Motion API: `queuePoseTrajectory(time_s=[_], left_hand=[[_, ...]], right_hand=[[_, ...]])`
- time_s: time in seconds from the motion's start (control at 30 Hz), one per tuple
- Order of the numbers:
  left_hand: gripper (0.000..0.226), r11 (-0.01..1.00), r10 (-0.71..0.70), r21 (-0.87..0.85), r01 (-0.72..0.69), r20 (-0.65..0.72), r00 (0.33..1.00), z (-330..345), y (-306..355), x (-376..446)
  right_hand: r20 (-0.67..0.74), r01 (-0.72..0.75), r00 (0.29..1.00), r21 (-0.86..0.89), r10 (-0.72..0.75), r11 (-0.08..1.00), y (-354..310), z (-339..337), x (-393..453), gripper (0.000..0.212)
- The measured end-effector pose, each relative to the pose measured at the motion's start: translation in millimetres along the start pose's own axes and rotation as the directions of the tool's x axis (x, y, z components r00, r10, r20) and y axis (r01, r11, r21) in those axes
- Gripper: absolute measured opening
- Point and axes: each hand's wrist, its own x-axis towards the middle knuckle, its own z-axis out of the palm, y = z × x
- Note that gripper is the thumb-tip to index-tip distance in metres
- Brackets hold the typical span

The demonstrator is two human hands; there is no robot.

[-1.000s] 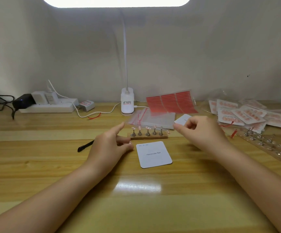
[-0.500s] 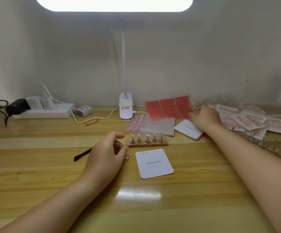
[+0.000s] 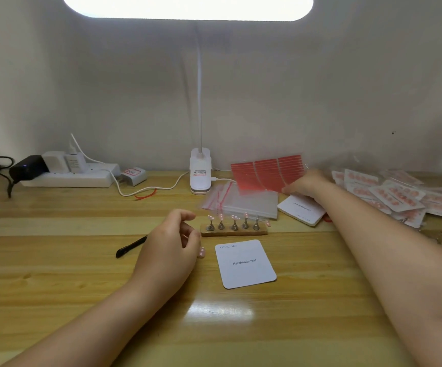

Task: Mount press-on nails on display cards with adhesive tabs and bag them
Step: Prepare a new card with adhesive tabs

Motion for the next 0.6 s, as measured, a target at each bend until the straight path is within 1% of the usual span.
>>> queuePoseTrajectory(time_s=[0.03, 0.07, 0.1, 0.13, 0.17, 0.2, 0.23, 0.27, 0.3, 0.33, 0.37, 0.4, 0.47, 0.53, 0.6], left_hand=[[0.025, 1.0, -0.001, -0.001, 0.001, 0.004, 1.0, 0.0, 0.2, -0.1], [0.025, 1.0, -0.003, -0.001, 0.003, 0.006, 1.0, -0.2, 0.4, -0.2], [0.025, 1.0, -0.005, -0.002, 0.005, 0.005, 1.0, -0.2, 0.5, -0.2], [0.025, 1.0, -0.007, -0.001, 0.007, 0.005, 1.0, 0.0, 0.4, -0.1], [0.026, 1.0, -0.008, -0.002, 0.008, 0.007, 1.0, 0.2, 0.3, 0.1], [0.026, 1.0, -0.01, -0.003, 0.011, 0.009, 1.0, 0.2, 0.3, 0.3], [0.025, 1.0, -0.011, -0.004, 0.011, 0.01, 1.0, 0.3, 0.0, 0.3], [0.025, 1.0, -0.01, -0.005, 0.01, 0.01, 1.0, 0.3, -0.1, 0.4], [0.025, 1.0, -0.01, -0.007, 0.01, 0.008, 1.0, 0.5, -0.3, 0.6], [0.025, 1.0, -0.01, -0.009, 0.01, 0.006, 1.0, 0.5, -0.4, 0.4], [0.024, 1.0, -0.009, -0.015, 0.009, 0.001, 1.0, 0.4, 0.1, 0.3], [0.024, 1.0, -0.007, -0.02, 0.007, -0.004, 1.0, 0.1, 0.8, 0.0], [0.023, 1.0, -0.002, -0.027, 0.001, -0.015, 1.0, -1.0, 2.6, -0.7], [0.024, 1.0, 0.012, -0.019, -0.013, -0.034, 0.999, -2.3, 4.7, -1.1], [0.024, 0.998, 0.055, -0.033, -0.058, -0.074, 0.996, -4.5, 7.4, 0.2]], right_hand=[[-0.014, 0.076, 0.997, 0.008, -0.076, 0.997, -1.0, 2.9, -0.1, 0.047], [-0.009, 0.171, 0.985, 0.019, -0.171, 0.985, -2.8, 6.9, -0.4, 0.053], [0.034, 0.261, 0.964, 0.038, -0.262, 0.965, -5.2, 10.8, -1.6, 0.058], [0.106, 0.316, 0.94, 0.08, -0.323, 0.945, -8.1, 14.3, -3.5, 0.062], [0.173, 0.337, 0.92, 0.115, -0.353, 0.935, -11.0, 17.2, -5.1, 0.066], [0.208, 0.352, 0.907, 0.107, -0.367, 0.93, -13.7, 19.8, -6.1, 0.069], [0.213, 0.379, 0.9, 0.049, -0.381, 0.924, -16.6, 22.1, -6.5, 0.068], [0.201, 0.417, 0.895, -0.055, -0.399, 0.907, -19.0, 23.5, -7.0, 0.064], [0.182, 0.445, 0.891, -0.169, -0.416, 0.879, -21.3, 25.6, -8.0, 0.057], [0.155, 0.458, 0.889, -0.247, -0.431, 0.854, -23.9, 27.6, -9.1, 0.051], [0.109, 0.453, 0.891, -0.273, -0.441, 0.849, -26.4, 29.1, -11.3, 0.047], [0.044, 0.44, 0.895, -0.257, -0.444, 0.861, -28.4, 29.5, -13.5, 0.046], [-0.147, 0.414, 0.883, -0.203, -0.446, 0.887, -30.0, 27.0, -18.3, 0.038], [-0.37, 0.421, 0.82, -0.13, -0.437, 0.898, -29.6, 21.0, -23.4, 0.031], [-0.543, 0.494, 0.735, 0.02, -0.406, 0.869, -28.8, 12.0, -35.2, 0.031]])
